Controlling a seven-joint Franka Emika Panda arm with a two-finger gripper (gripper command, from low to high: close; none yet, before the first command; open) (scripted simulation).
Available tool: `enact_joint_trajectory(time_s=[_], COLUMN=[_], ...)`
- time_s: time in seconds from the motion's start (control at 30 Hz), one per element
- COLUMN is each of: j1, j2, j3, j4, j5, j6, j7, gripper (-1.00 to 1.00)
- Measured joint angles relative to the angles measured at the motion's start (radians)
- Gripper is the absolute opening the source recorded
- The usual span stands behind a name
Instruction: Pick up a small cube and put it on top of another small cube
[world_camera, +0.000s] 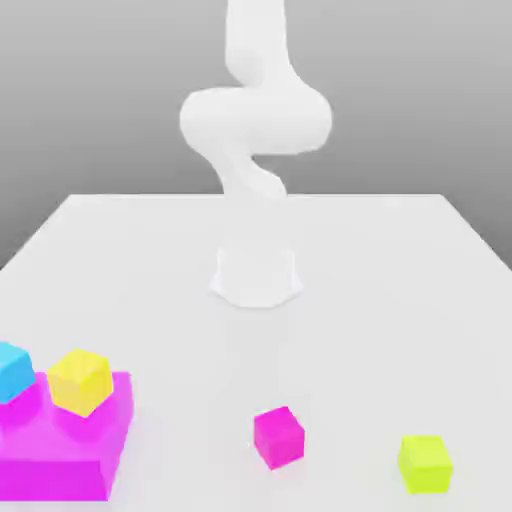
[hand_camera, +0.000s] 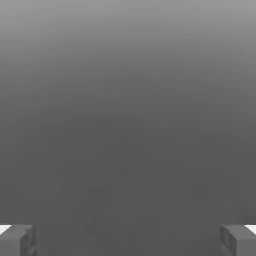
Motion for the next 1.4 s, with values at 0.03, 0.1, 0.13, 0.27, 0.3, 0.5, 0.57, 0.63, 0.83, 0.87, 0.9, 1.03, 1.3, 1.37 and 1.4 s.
enact_joint_trajectory(time_s=[0.03,0.1,0.13,0.27,0.3,0.5,0.57,0.63,0.83,0.87,0.9,1.03,1.3,1.37,1.4], j1=[-0.006,-0.017,-0.022,-0.036,-0.038,-0.033,-0.021,-0.002,0.052,0.062,0.07,0.13,0.173,0.153,0.139], j2=[0.039,0.114,0.15,0.295,0.331,0.55,0.623,0.695,0.904,0.938,0.971,1.114,1.187,1.15,1.119], j3=[0.019,0.056,0.073,0.14,0.155,0.228,0.245,0.257,0.275,0.28,0.286,0.227,0.176,0.201,0.22], j4=[-0.004,-0.013,-0.017,-0.033,-0.037,-0.061,-0.069,-0.077,-0.103,-0.108,-0.113,-0.091,-0.074,-0.083,-0.091], j5=[-0.008,-0.026,-0.035,-0.077,-0.088,-0.163,-0.188,-0.208,-0.228,-0.225,-0.219,-0.282,-0.323,-0.3,-0.279], j6=[0.014,0.041,0.054,0.104,0.117,0.192,0.217,0.242,0.324,0.338,0.353,0.45,0.506,0.478,0.455], j7=[0.019,0.058,0.077,0.156,0.177,0.305,0.347,0.386,0.475,0.485,0.493,0.554,0.585,0.568,0.553], gripper=[0.0,0.0,0.0,0.0,0.0,0.0,0.0,0.0,0.0,0.0,0.0,0.0,-1.0,-1.0,-1.0])
